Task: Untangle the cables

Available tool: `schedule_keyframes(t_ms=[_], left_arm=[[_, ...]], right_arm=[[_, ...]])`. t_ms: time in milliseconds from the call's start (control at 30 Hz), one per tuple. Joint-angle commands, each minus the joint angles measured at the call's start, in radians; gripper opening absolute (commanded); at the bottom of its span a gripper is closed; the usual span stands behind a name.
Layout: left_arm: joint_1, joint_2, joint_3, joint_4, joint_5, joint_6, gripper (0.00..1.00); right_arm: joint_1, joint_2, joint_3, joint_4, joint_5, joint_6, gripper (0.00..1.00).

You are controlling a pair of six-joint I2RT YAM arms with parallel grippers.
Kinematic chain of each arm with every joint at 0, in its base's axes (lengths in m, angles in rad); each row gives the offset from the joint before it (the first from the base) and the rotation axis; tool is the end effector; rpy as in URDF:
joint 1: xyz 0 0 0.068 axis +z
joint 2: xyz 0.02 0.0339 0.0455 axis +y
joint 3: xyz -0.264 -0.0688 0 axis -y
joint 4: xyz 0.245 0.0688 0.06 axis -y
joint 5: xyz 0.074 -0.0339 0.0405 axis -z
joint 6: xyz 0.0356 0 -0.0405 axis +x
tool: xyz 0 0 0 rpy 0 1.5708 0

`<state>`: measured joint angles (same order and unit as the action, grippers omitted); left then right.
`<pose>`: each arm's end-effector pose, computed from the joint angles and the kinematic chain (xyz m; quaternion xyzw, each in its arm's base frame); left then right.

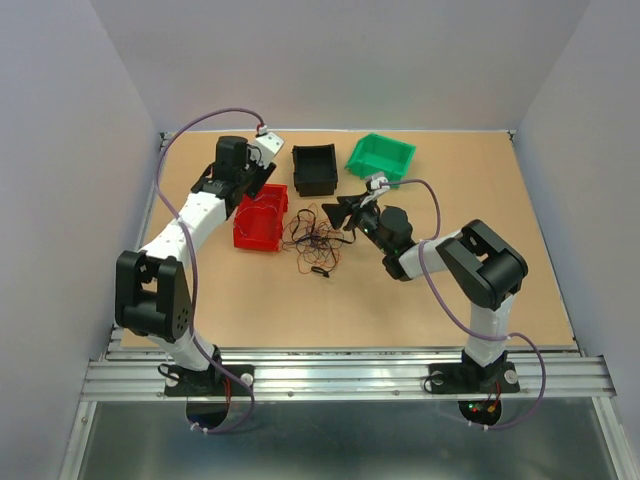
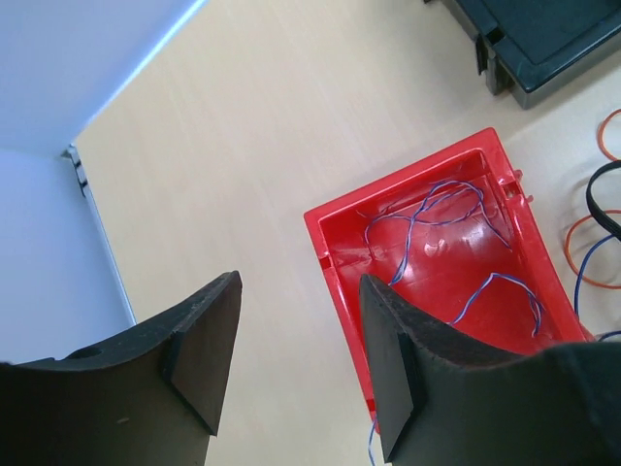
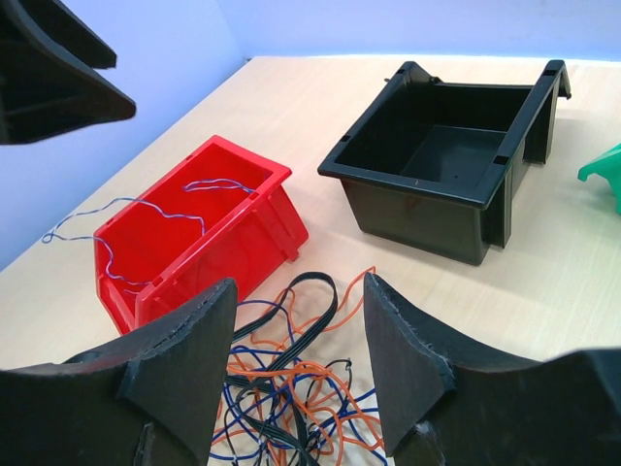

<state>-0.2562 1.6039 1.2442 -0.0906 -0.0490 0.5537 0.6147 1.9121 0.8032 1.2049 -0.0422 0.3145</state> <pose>0.3659 -0.0941 0.2996 0.3217 0.7835 0.0993 0.5223 0.3098 0.2206 0.1802 -0.1160 0.6623 0.3443 0.6553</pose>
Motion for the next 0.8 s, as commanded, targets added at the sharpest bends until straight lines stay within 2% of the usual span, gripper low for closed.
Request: schedule_keyframes(t_ms=[0,67,200,467,600,767], left_arm=[[0.024,-0.062,-0.008,-0.052,0.106,0.063,0.63],[0.034,-0.076,-0.005,-0.101,0.148,0.113,0.63],[0.04,-0.091,-0.015,-0.21,0.143,0.156,0.62],[0.04,-0.111,-0.052,-0.296,0.192,0.207,0.56],[0.04,-0.088,-0.038,-0.314,0.212,0.212,0.52],[0.04,-0.035,-0.029,-0.279,0.173,0.192,0.52]], right_arm=[[-0.007,-0.022,-0.016,0.076,-0.01,0.001,0.6],[-0.009,-0.022,-0.016,0.074,-0.01,0.001,0.6],[-0.01,-0.021,-0.016,0.074,-0.013,0.006,0.6],[-0.009,-0.007,-0.007,0.076,-0.022,0.02,0.6],[-0.01,-0.005,-0.007,0.078,-0.022,0.02,0.6],[-0.01,-0.008,-0.009,0.078,-0.022,0.02,0.6]])
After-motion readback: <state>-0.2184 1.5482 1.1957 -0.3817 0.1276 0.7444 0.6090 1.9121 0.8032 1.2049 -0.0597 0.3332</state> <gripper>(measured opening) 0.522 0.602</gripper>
